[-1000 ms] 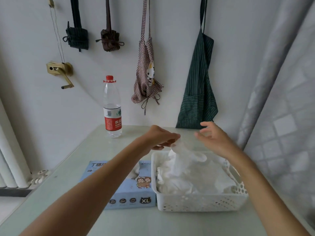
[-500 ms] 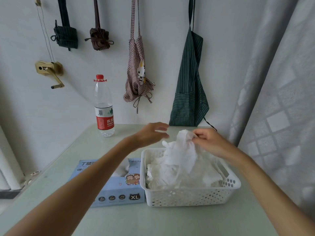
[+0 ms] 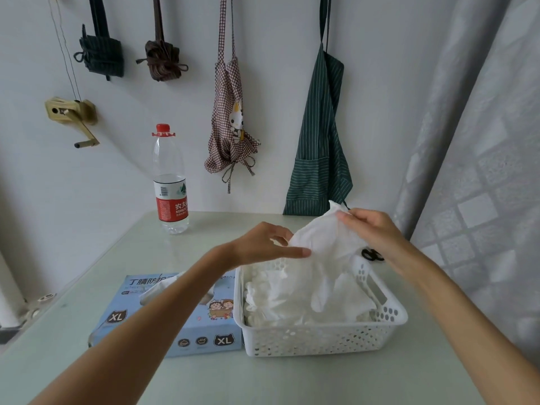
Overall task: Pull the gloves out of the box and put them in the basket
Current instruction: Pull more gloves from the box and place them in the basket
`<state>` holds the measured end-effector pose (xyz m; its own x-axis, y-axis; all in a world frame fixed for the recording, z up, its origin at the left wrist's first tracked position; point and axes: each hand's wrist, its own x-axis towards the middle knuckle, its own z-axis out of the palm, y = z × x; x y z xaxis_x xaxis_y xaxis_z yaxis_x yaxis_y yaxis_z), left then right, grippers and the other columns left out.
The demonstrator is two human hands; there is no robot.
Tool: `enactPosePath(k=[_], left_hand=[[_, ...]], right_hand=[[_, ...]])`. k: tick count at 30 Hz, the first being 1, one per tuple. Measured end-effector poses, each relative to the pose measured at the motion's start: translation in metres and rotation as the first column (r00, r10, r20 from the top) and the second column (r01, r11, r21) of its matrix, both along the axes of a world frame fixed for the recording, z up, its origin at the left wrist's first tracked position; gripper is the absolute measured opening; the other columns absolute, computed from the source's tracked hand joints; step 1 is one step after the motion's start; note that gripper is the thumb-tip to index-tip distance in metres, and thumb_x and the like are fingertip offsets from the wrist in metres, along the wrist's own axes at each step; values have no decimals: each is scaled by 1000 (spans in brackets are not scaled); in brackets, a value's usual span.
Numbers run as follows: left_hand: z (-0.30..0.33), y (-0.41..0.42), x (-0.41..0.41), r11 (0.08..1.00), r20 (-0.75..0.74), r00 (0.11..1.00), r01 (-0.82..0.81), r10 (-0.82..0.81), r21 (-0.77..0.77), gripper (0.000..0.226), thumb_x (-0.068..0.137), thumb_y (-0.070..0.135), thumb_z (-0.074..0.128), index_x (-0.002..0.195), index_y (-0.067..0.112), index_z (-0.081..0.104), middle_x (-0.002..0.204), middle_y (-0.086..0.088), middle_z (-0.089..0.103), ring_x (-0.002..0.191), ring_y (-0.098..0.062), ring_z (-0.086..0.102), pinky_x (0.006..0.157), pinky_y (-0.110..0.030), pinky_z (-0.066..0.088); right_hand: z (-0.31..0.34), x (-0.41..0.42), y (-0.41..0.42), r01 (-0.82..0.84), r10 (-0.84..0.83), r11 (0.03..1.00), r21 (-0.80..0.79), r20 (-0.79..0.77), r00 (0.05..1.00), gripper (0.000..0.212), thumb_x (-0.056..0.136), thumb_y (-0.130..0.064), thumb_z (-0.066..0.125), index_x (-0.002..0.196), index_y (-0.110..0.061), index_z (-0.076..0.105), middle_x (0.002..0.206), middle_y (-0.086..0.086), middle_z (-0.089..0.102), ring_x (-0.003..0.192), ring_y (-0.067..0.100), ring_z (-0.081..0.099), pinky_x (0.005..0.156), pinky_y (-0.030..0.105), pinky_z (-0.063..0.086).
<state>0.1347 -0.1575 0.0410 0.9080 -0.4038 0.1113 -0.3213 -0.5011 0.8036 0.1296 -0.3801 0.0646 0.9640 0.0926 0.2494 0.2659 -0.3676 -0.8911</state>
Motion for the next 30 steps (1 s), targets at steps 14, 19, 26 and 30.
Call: enactPosePath(k=[14, 19, 26, 30], left_hand=[[23, 22, -4, 997, 123, 989, -80, 81, -12, 18, 86, 23, 66, 98, 11, 72, 100, -6, 70, 82, -10, 60, 73, -13, 48], [17, 27, -8, 982, 102, 979, -165, 175, -94, 26, 95, 19, 54, 107, 1, 67, 104, -15, 66, 83, -13, 56, 61, -9, 43], [17, 35, -28, 879, 182, 875, -395, 449, -268, 26, 97, 17, 48, 112, 2, 64, 91, -1, 65, 72, -8, 55, 57, -10, 44], [32, 48, -47, 769, 320, 702, -544, 636, -335, 21, 95, 20, 50, 104, 13, 67, 85, 2, 65, 71, -9, 55, 62, -22, 43]], right_hand=[[36, -6, -4, -55, 83, 900, 433, -48, 995, 20, 91, -18, 58, 104, -6, 66, 91, 8, 70, 82, 18, 66, 74, 27, 51], [29, -8, -8, 127, -131, 981, 147, 16, 991, 8, 90, -15, 61, 93, -14, 69, 81, -2, 69, 68, 7, 64, 60, 13, 49], [28, -30, 19, 109, -125, 988, 112, 146, 981, 6, 88, -19, 64, 84, -21, 67, 83, -4, 72, 80, 11, 67, 76, 23, 52], [31, -52, 45, 34, -71, 985, 167, 219, 973, 8, 89, -17, 63, 92, -11, 67, 87, 10, 72, 79, 21, 65, 74, 31, 52]])
